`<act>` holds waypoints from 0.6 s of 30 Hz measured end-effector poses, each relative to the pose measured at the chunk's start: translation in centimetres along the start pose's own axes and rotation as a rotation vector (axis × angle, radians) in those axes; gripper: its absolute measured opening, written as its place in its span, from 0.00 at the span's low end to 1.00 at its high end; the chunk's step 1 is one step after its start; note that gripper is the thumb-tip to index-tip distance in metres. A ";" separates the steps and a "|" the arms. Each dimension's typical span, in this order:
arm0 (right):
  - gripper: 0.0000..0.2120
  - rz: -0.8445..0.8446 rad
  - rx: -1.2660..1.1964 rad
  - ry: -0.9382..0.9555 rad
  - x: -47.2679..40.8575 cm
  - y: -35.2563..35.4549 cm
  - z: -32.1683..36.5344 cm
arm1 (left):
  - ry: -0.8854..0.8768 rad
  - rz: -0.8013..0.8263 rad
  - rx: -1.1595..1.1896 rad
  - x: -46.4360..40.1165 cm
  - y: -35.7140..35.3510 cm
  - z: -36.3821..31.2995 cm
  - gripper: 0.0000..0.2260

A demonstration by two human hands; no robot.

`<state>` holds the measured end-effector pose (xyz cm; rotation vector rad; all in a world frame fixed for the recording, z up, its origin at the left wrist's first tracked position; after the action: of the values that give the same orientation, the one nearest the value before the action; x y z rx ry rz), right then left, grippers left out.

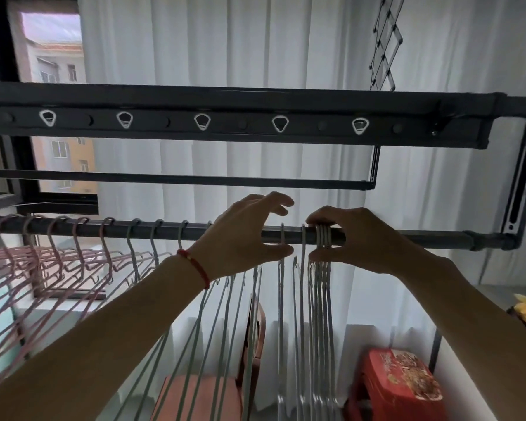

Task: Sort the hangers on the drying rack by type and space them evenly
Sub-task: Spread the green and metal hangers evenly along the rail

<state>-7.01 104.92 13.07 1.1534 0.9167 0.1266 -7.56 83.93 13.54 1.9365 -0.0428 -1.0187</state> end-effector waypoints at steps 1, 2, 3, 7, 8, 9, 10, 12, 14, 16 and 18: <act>0.27 -0.001 0.000 -0.001 0.1 0.0 -0.1 | -0.005 -0.023 0.000 0.5 0.4 0.0 0.31; 0.28 -0.001 0.003 0.000 0.2 0.1 -0.2 | -0.004 -0.040 -0.002 1.0 0.8 0.0 0.30; 0.28 -0.001 0.004 0.000 0.3 0.1 -0.3 | 0.001 -0.051 -0.005 1.5 1.1 0.1 0.30; 0.28 -0.003 -0.001 -0.008 0.6 0.2 -0.4 | 0.026 -0.093 -0.031 3.1 2.5 1.0 0.27; 0.28 -0.004 0.000 -0.010 0.6 0.3 -0.5 | 0.038 -0.105 -0.028 3.6 2.8 1.1 0.25; 0.28 -0.007 -0.002 -0.012 0.7 0.3 -0.5 | 0.049 -0.118 -0.025 4.0 3.0 1.3 0.23; 0.27 -0.012 -0.006 -0.016 0.8 0.4 -0.6 | 0.053 -0.133 -0.027 4.3 3.2 1.4 0.21; 0.27 -0.020 -0.013 -0.021 1.0 0.4 -0.7 | 0.056 -0.159 -0.039 4.6 3.4 1.5 0.17; 0.28 -0.025 -0.012 -0.022 1.2 0.5 -0.8 | 0.071 -0.153 -0.032 4.6 3.1 1.4 0.15; 0.30 -0.028 -0.023 -0.025 1.3 0.6 -0.9 | 0.073 -0.142 -0.022 4.4 2.8 1.2 0.15; 0.31 -0.030 -0.027 -0.019 1.3 0.8 -0.9 | 0.067 -0.146 -0.015 4.2 2.6 0.7 0.14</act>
<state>-6.49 106.63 12.95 1.1137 0.9127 0.1037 -4.37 80.21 12.55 1.9813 0.1457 -1.0450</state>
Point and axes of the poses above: each hand's wrist, its own x-axis away from the middle knuckle, its own y-axis out of the back of the hand, z = x × y, the point moved 4 cm from there along -x, towards the middle knuckle, and after that the axes turned 10 degrees about y, right-handed, at the moved point
